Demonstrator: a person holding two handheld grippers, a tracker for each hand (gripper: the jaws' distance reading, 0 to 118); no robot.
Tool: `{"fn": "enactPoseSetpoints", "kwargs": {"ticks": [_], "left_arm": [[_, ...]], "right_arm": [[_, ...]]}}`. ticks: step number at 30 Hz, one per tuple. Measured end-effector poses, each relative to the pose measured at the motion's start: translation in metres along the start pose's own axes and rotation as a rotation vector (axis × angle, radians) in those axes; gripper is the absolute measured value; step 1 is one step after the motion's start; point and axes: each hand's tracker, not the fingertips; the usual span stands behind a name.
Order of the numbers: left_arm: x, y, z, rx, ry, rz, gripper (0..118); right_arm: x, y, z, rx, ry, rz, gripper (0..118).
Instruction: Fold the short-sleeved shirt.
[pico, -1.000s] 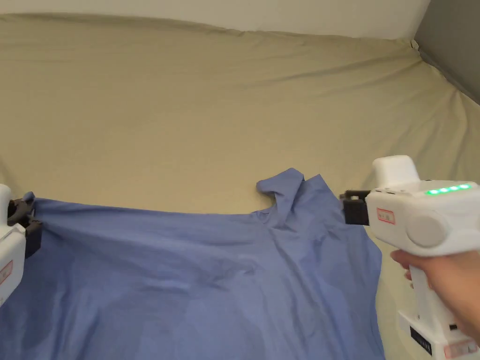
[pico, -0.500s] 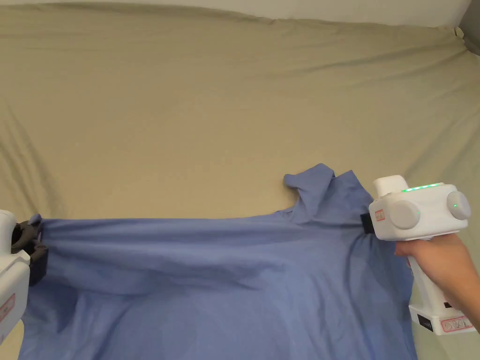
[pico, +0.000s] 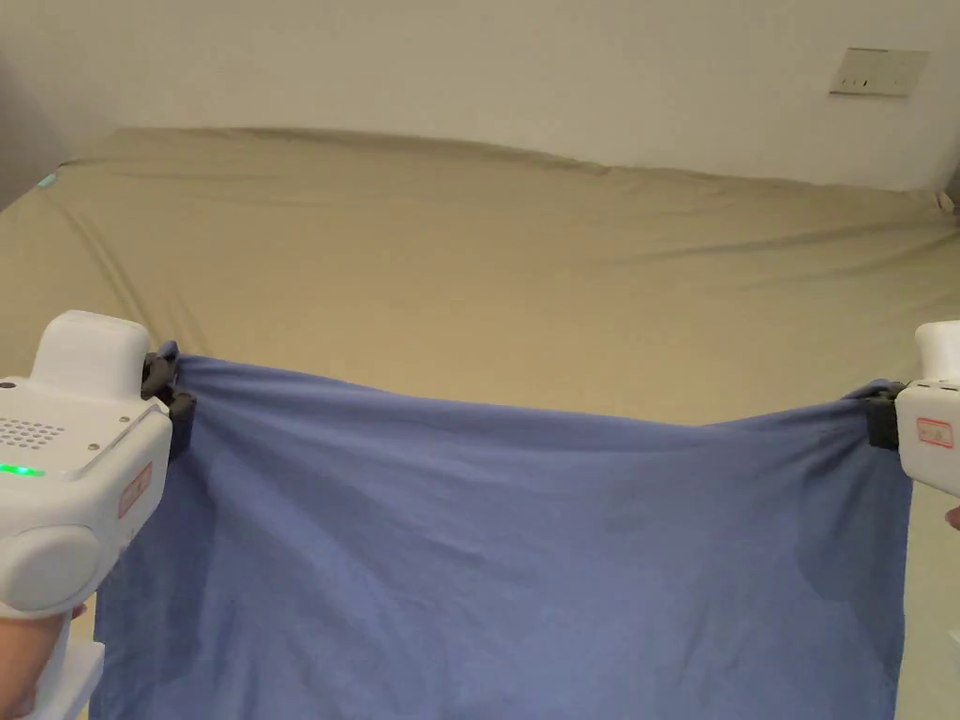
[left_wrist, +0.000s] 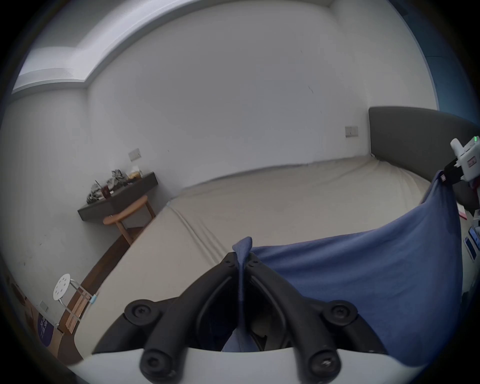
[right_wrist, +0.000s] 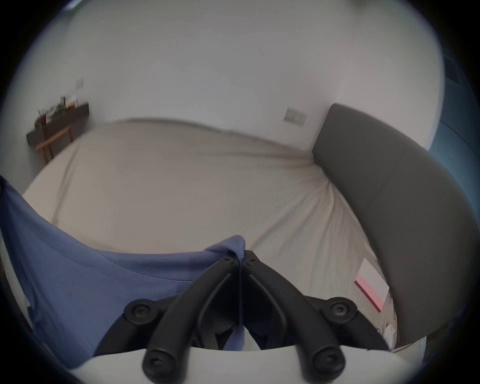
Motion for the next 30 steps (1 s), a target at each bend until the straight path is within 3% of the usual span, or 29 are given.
{"fn": "enactPoseSetpoints", "kwargs": {"ticks": [17,30], "left_arm": [[-0.065,0.135,0.179,0.423,0.124,0.060,0],[-0.096,0.226,0.241,0.605,0.193,0.013,0]], "right_arm": [[0.028,0.067,0.272,0.601,-0.106,-0.083,0],[0.037,0.129,0.355,0.877,-0.242,-0.016,0]]}}
